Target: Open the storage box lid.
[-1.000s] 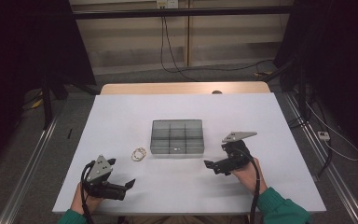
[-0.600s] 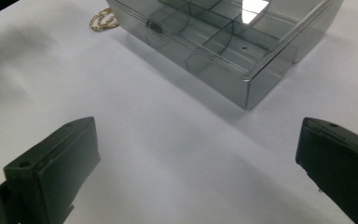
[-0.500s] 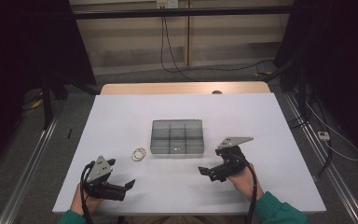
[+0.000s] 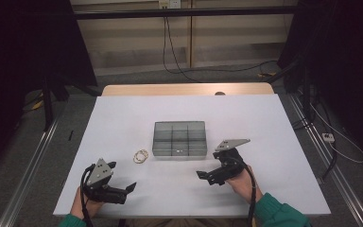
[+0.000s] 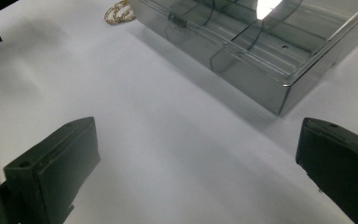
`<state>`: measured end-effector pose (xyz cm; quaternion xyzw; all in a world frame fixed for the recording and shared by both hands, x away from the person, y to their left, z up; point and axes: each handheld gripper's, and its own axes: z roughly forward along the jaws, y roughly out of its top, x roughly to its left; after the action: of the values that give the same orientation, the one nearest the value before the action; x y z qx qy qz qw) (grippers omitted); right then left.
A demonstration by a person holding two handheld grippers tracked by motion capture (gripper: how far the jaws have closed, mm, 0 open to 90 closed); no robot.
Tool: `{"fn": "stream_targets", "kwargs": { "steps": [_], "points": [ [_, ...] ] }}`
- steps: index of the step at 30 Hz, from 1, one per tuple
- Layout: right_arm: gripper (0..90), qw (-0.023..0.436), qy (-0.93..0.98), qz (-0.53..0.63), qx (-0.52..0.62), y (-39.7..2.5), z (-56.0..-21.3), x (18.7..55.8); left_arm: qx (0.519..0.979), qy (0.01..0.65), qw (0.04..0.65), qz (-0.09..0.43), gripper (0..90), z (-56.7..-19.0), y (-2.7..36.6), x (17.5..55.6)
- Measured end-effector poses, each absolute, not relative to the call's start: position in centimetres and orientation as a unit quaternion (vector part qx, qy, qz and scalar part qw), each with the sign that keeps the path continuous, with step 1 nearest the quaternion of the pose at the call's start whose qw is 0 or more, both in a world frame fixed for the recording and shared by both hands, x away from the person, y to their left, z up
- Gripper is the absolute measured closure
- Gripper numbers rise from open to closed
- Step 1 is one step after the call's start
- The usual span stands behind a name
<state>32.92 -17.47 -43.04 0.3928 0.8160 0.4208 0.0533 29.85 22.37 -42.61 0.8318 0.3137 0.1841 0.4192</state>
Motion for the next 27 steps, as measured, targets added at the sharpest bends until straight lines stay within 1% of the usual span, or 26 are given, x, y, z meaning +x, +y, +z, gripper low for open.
{"fn": "stream_targets", "kwargs": {
  "steps": [11,27],
  "points": [
    [0.0,0.040,0.813,0.430,0.390,-16.7,-43.5,33.2,0.832,0.315,0.416,0.186,0.1,-42.7,22.2,29.8],
    [0.0,0.036,0.822,0.428,0.373,-14.7,-43.9,33.4,0.834,0.314,0.415,0.184,0.1,-42.7,22.2,29.8]
  ]
}}
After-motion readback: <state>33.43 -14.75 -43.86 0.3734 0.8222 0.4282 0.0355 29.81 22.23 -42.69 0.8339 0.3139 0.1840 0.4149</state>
